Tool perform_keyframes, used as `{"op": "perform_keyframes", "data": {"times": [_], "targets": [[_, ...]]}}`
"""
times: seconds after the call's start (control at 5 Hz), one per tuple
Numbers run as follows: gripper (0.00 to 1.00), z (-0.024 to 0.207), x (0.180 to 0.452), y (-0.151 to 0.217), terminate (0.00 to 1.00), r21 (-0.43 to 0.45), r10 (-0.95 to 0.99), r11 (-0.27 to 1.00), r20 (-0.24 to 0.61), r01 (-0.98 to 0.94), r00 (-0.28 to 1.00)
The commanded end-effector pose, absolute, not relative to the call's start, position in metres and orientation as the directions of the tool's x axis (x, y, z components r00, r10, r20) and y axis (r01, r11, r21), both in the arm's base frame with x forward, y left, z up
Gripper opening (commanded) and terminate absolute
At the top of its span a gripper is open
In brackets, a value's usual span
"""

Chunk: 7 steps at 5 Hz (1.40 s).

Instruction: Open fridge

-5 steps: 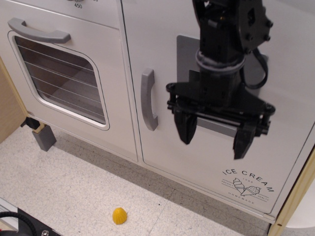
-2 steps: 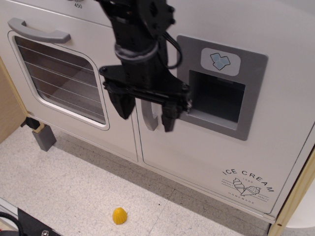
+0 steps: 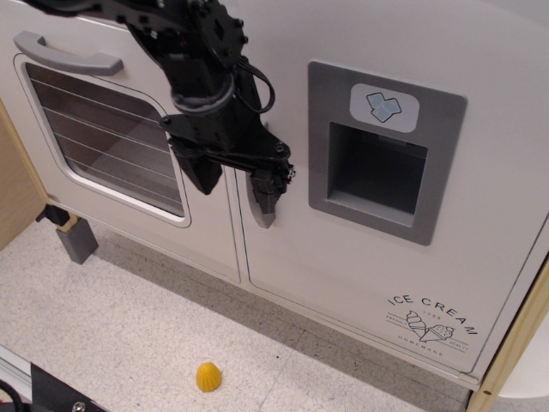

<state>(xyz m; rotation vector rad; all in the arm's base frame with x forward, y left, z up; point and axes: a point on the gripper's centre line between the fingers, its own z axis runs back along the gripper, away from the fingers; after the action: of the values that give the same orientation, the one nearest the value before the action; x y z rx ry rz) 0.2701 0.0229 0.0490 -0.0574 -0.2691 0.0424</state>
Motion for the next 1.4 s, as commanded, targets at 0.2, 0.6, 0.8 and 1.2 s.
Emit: {"op": "perform_keyframes", "data": {"times": [0.2, 0.6, 0.8, 1.2], "targets": [[1.00, 0.045, 0.314, 0.038, 0.00, -0.019, 0.035, 0.999, 0.355, -0.030, 0.934], [0.00, 0.042, 0.319, 0.044, 0.00, -0.002, 0.016, 1.000, 0.364, -0.017, 0.931], [0.00, 0.043, 0.319, 0.046, 0.00, -0.014, 0.021, 1.000, 0.368, -0.017, 0.929], [0.00, 0.043, 0.309, 0.048, 0.00, -0.005, -0.002, 1.000, 0.378, 0.004, 0.926]]}}
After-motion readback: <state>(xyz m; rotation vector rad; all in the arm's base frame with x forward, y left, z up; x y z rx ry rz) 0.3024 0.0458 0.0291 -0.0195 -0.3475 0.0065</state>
